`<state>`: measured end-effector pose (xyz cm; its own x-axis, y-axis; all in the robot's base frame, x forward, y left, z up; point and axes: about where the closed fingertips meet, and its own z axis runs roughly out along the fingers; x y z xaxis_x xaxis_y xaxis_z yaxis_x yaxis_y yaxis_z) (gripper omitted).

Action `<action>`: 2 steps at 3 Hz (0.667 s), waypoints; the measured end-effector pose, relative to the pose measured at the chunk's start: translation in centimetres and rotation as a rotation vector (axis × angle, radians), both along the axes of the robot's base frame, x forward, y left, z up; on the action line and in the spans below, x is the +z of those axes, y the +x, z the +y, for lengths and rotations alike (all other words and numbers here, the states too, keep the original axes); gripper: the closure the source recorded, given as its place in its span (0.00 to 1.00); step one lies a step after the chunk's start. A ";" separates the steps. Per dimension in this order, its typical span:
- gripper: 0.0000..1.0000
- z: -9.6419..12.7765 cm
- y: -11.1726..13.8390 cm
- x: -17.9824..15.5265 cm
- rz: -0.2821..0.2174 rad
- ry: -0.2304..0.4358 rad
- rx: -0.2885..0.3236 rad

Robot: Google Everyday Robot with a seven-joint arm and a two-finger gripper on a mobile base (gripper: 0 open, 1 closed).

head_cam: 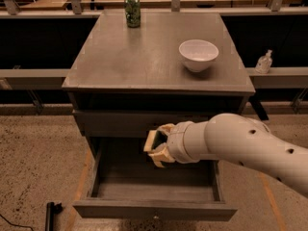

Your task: Place sponge into middle drawer

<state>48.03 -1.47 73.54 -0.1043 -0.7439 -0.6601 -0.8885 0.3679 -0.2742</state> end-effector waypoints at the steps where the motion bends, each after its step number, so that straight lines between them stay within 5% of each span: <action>1: 1.00 -1.1 0.8 -5.3 0.056 -0.076 0.005; 2: 1.00 -1.7 1.6 -10.2 0.096 -0.133 0.034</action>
Offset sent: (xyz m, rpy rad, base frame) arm 0.0263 -0.0266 -0.1677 -0.2002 0.1528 0.0691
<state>49.61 -3.18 63.30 -0.1354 -0.8282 -0.5438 -0.9244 0.3032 -0.2316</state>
